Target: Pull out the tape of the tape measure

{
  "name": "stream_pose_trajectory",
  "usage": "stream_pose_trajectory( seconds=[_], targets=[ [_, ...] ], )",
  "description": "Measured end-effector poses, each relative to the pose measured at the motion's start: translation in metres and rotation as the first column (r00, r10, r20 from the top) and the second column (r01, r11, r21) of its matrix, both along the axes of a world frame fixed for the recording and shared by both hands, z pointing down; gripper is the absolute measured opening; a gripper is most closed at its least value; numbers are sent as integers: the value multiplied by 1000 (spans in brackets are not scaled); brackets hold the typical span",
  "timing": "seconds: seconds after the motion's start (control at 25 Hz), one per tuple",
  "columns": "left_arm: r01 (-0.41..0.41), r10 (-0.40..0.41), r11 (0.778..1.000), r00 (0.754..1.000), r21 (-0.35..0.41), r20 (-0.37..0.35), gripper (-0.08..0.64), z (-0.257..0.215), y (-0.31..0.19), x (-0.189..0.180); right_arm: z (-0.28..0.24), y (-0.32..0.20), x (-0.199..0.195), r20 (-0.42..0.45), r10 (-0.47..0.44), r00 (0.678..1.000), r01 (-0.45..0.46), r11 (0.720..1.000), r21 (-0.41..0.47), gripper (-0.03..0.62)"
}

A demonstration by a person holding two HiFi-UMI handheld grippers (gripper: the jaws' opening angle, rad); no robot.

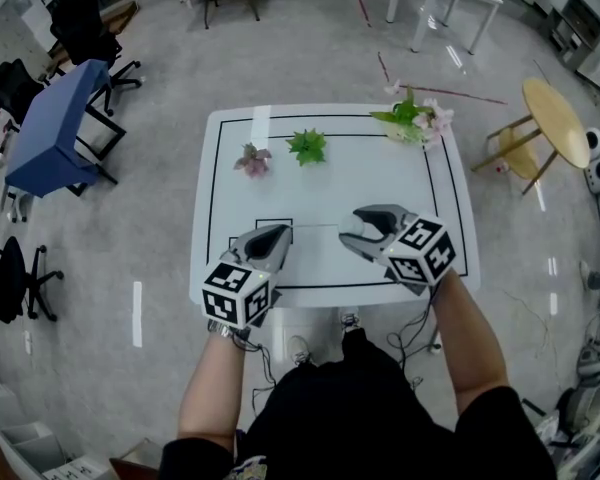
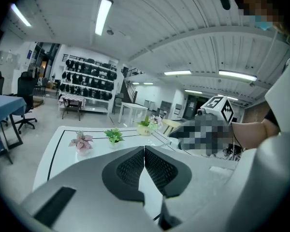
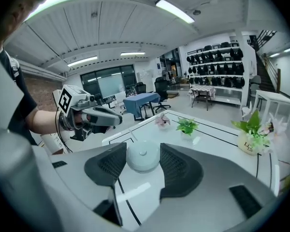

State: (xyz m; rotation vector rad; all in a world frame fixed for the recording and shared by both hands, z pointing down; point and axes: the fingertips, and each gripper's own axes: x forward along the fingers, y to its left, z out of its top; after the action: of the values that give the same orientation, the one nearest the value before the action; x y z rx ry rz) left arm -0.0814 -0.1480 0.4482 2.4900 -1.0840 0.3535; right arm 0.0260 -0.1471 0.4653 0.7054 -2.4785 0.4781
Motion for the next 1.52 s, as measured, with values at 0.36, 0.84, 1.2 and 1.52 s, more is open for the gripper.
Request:
stream_pose_trajectory(
  seconds=[0.36,0.84,1.2,1.52],
  targets=[
    [43,-44,998,999,-55,-20,6,8,3,-4,6,4,6,0,63,998,-63,997,-41,216],
    [158,-160,982,987,-103,-8,6,10,-7,-34,9,0,35,-36,167,985,-169,984,-63,216],
    [164,-165,980,986,-111,1,6,15,-9,-37,11,-2,37,-33,183,983,-184,981,-67,216],
    [232,-232,966,973,-113,15,6,18,-18,-59,16,-8,59,-74,233,970,-237,970,-54,216]
  ],
)
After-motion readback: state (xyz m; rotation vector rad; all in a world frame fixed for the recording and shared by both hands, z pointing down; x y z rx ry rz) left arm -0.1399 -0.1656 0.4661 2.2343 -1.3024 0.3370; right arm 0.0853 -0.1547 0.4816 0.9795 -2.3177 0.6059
